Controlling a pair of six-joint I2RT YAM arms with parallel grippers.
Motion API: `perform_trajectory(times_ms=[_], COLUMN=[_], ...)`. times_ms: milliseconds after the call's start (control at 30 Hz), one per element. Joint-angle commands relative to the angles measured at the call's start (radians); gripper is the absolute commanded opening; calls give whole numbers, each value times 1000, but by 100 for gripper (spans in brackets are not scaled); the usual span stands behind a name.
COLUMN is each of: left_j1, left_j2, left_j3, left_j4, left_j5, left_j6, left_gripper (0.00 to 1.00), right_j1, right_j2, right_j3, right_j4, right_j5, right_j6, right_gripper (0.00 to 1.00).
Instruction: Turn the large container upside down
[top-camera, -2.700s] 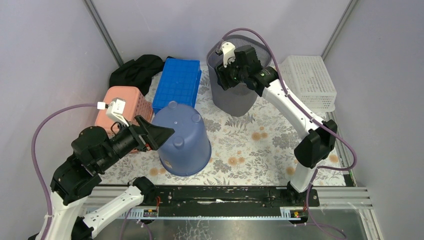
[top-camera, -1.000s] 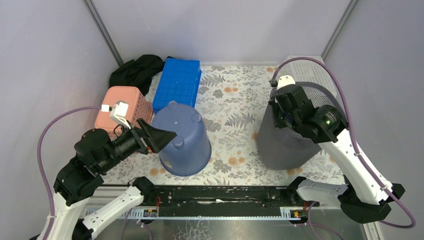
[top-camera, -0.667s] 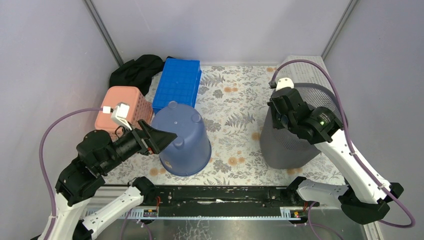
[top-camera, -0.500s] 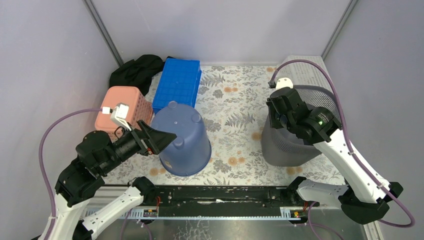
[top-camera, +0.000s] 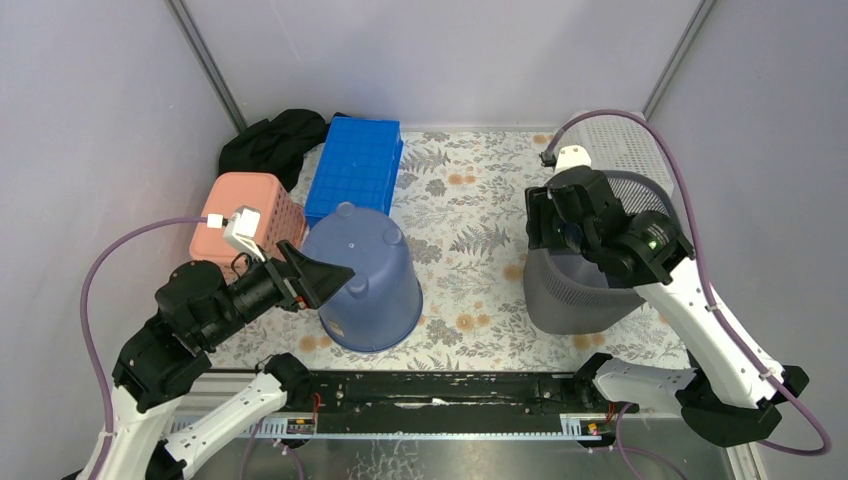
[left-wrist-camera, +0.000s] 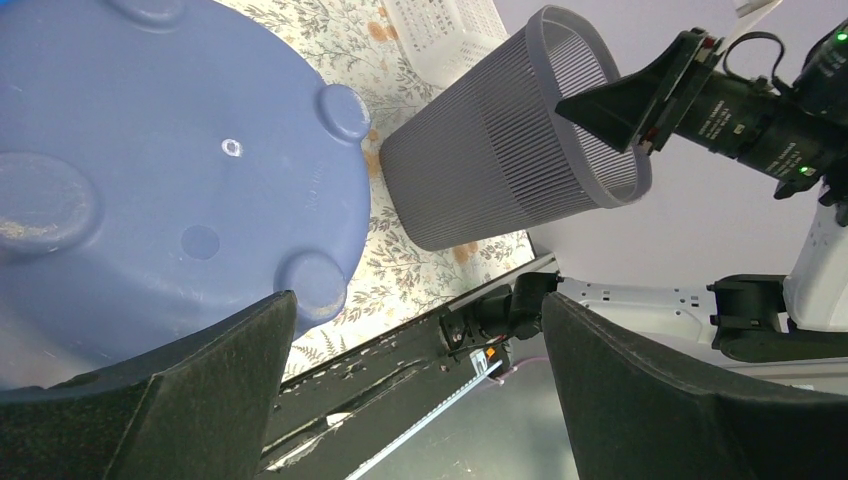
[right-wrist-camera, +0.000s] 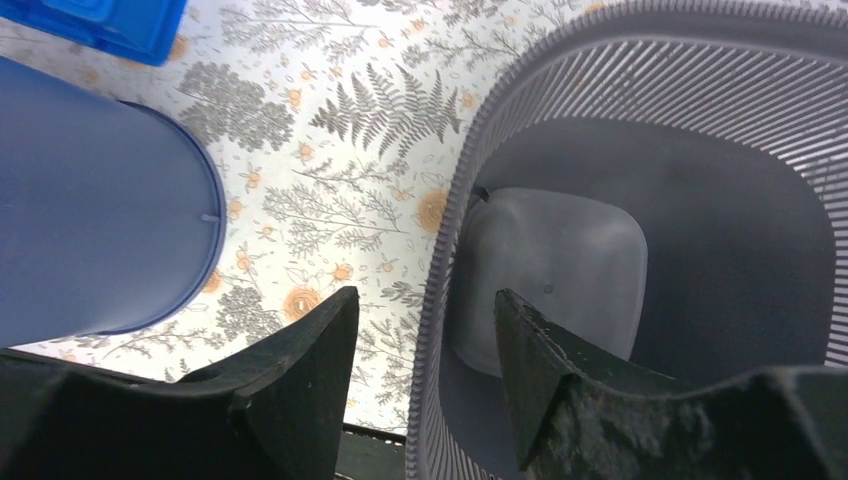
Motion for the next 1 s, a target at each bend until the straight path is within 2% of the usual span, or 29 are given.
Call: perform_trajectory(times_ms=[0,167,367,633,733,833,967], left_j1=[-6,-5,-5,-6,-5,-5,-6], left_j2=[0,12,42,90,135,124,129], left_j3=[-1,2,19,76,122,149,167], left_j4=[39,36,-8,-163,-246,-275,-322], left_j5=[-19,-22,-43,-234,-296,-333,-359], left_j6=[15,23,41,62,74,72,68], left_gripper=[100,100,100,100,100,100,100], right_j1=[6,6,6,10,69,149,208], right_j2=[11,8,-2,31,83,148,222], right_j3=[90,145,202,159,161,182,194], right_j4=[34,46,101,289,319,328,350], right_j5=[-43,-88,-250,-556,-525,-435,-400], right_j6=[-16,-14,-13,47,59,50,49], right_gripper=[61,62,62,58,55,54,54])
